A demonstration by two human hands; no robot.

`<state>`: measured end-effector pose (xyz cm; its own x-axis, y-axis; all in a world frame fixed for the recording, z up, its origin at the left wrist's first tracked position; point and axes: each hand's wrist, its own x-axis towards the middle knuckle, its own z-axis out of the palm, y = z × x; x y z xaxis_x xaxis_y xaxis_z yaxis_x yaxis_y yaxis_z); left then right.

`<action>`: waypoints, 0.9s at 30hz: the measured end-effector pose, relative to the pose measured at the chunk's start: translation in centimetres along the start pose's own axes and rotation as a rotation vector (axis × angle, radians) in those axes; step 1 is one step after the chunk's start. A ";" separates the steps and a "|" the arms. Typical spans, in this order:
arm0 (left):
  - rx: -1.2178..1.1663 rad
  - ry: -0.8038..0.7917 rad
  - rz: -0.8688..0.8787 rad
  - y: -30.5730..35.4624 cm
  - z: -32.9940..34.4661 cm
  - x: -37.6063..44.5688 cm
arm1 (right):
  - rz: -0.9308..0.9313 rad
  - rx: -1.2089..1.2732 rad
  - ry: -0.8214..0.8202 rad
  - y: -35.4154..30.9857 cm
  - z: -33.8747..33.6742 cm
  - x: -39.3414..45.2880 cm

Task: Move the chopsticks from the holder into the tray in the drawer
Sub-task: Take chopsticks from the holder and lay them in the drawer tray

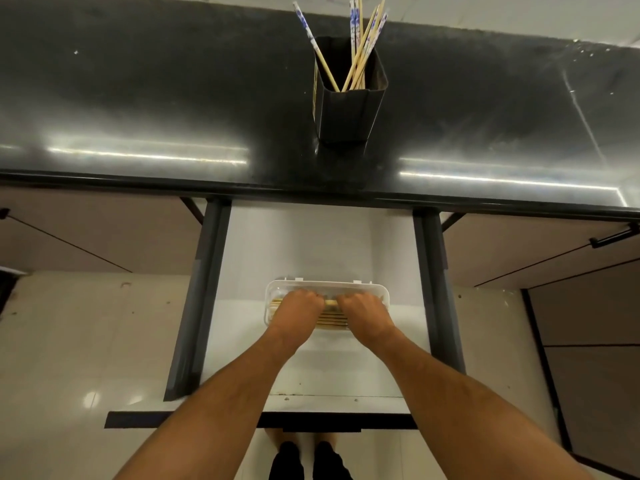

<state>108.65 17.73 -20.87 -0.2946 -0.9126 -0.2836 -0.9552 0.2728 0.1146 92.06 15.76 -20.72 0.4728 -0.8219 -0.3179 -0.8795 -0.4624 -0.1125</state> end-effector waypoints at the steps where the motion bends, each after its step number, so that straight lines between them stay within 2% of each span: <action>1: -0.013 0.002 -0.013 0.0 0.3 0.1 | 0.001 -0.001 0.007 0.0 0.2 0.2; 11: -0.100 0.054 -0.100 -0.8 0.5 0.1 | 0.008 -0.032 0.059 0.6 -0.3 0.6; 27: -0.277 0.146 -0.219 -1.2 1.5 -0.5 | 0.049 -0.115 0.002 0.8 0.1 0.6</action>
<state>109.89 18.35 -22.27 -0.0586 -0.9794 -0.1933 -0.9456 -0.0076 0.3252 91.57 14.95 -21.08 0.4297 -0.8448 -0.3188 -0.8895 -0.4568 0.0116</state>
